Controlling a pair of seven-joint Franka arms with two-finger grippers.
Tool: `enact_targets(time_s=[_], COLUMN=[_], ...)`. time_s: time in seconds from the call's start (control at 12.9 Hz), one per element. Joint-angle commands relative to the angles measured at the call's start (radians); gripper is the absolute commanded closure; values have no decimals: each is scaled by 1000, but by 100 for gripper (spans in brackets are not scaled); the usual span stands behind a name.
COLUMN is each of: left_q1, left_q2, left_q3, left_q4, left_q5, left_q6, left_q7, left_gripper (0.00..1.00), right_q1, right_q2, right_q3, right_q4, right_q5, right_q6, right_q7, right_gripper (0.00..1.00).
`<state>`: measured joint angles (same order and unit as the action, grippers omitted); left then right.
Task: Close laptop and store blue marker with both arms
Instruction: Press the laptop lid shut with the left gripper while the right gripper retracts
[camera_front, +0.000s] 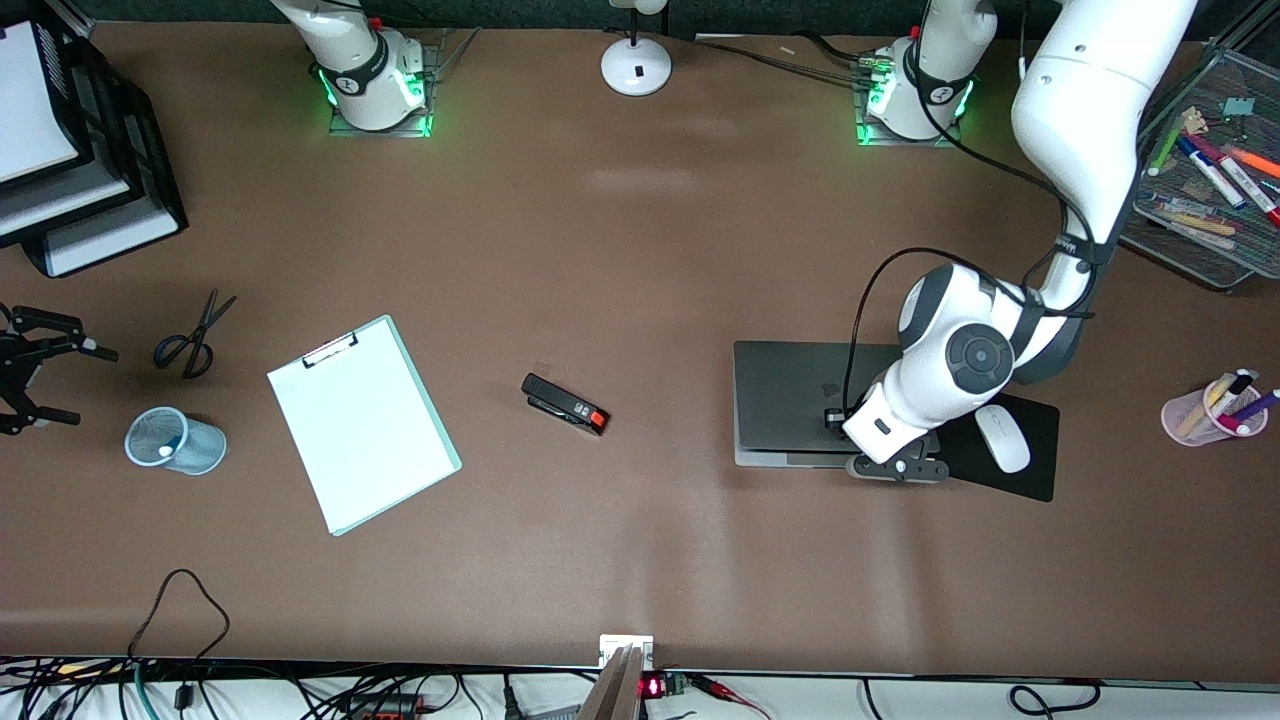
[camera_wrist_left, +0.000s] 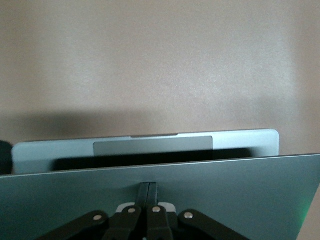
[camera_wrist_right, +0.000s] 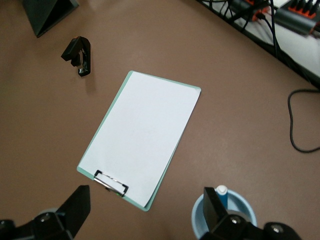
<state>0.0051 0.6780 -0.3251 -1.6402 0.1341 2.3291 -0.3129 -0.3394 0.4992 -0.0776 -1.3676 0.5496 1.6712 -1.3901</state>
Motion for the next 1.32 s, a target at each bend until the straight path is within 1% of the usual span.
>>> enact_targets(time_s=[0.0, 0.08, 0.31, 0.46, 0.7, 0.85, 1.24], left_q1=[-5, -7, -7, -10, -13, -13, -1], left_q2=[73, 93, 138, 146, 170, 170, 153], left_q3=[-3, -3, 4, 4, 4, 4, 3], left_q4=[37, 51, 54, 54, 54, 56, 57], left_q5=[25, 28, 71, 71, 70, 71, 71], left_q6=[36, 47, 124, 127, 130, 130, 124], left_q7=[1, 1, -6, -8, -11, -9, -11], left_gripper=[100, 100, 100, 100, 100, 100, 100], right_q1=[63, 86, 144, 195, 270, 309, 401], right_q2=[-111, -135, -211, -266, -327, -361, -473], right_q3=[-2, -2, -2, -2, -1, 1, 4], right_q4=[-67, -68, -105, -140, -154, -162, -258], right_q5=[-107, -141, -206, -267, -347, -390, -483], right_q6=[-21, -37, -71, -85, -143, -157, -157], right_q7=[200, 271, 457, 608, 845, 963, 1202], right_gripper=[0, 0, 0, 0, 0, 0, 0])
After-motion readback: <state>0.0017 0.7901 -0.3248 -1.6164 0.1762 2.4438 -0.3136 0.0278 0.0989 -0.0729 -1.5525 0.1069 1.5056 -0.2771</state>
